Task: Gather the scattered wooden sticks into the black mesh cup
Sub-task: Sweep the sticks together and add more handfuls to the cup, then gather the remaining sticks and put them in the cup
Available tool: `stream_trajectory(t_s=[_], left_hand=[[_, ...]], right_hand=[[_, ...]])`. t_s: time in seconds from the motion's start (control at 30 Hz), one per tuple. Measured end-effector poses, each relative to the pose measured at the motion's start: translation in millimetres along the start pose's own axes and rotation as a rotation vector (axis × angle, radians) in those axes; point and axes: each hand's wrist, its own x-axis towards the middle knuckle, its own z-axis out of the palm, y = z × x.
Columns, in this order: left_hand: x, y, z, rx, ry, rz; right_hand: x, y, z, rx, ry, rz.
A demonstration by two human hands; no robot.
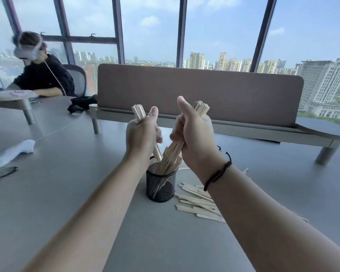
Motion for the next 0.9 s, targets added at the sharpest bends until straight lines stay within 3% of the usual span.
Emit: stream_trajectory(t_s=[0.23, 0.33, 0.43, 0.5, 0.57, 0.63, 0.7, 0.77, 0.9], left_hand=[[16, -46, -11, 0.424, -0.098, 0.006], [10, -45, -17, 0.363, -0.141, 0.017], [2, -55, -16, 0.318, -0.047, 0.039], [-9, -62, -17, 0.386, 0.068, 0.227], [-29, -66, -20, 0.464, 0.079, 0.631], [-54, -68, -16, 0.523, -0.096, 0.964], [-74, -79, -8, 0.578, -0.397, 1.090], [-89, -92, 5, 0.767, -0.680, 1.011], [-92, -125, 26, 1.299, -1.023, 0.565]], right_hand=[[28, 40, 15, -0.198, 0.064, 0.011], [30, 42, 5, -0.330, 0.052, -0.016], [31, 46, -7, -0.474, 0.036, -0.075], [28, 45, -19, -0.533, 0.026, -0.151], [21, 42, -42, -0.551, 0.016, -0.226], [12, 42, -77, -0.628, 0.031, -0.277], [0, 48, -119, -0.744, 0.057, -0.261], [-15, 49, -164, -0.938, 0.080, -0.162], [-61, 35, -243, -1.353, 0.117, 0.054]])
